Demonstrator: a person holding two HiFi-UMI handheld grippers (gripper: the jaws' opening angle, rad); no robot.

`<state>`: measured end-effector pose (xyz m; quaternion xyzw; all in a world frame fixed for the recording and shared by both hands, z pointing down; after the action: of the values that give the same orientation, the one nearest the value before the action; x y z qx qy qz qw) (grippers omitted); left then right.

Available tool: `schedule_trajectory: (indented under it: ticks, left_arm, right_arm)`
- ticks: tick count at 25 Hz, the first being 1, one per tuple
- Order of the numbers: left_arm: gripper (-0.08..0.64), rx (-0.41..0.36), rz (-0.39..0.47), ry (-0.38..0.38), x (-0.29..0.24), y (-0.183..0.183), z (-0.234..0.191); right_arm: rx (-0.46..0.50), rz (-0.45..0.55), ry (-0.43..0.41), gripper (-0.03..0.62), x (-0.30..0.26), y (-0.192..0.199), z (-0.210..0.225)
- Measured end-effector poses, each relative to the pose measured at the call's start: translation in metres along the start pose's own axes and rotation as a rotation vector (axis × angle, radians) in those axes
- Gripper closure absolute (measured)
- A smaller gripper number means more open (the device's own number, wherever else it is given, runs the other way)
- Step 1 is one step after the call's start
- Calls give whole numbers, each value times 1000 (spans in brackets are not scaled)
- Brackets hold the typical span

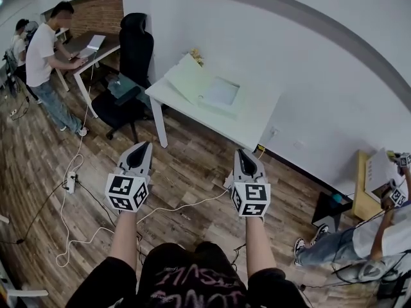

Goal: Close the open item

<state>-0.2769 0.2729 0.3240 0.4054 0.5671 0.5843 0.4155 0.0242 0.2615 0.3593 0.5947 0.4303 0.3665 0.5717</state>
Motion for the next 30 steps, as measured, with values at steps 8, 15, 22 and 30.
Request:
schedule_trajectory:
  ticks: [8,15,22,30]
  left_arm:
    - [548,18,-8,28,-10,9,-13]
    - [548,13,-22,46,-42,18,-20]
    - [548,29,-34,48,-93,27,-36]
    - [548,31,-58,38,-173,35,-42]
  right_arm:
    - [24,-28,4,566,-12,7,-10]
    - [12,-27,8,566,-43,12,1]
    - [9,-31,11,566,-93,19,22]
    - [-16,-45,20,566,-156,29,73]
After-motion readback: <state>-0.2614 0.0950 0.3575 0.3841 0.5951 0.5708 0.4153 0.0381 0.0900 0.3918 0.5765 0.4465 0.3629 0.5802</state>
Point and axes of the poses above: the fingertips, and each gripper's own axes: x backward along the fingers, z to its right, y out of its underside, the point moved 4 cm from there along x, backward along the fingers, and after that the axes turned 3 degrees about -y, right-handed, at the moved point
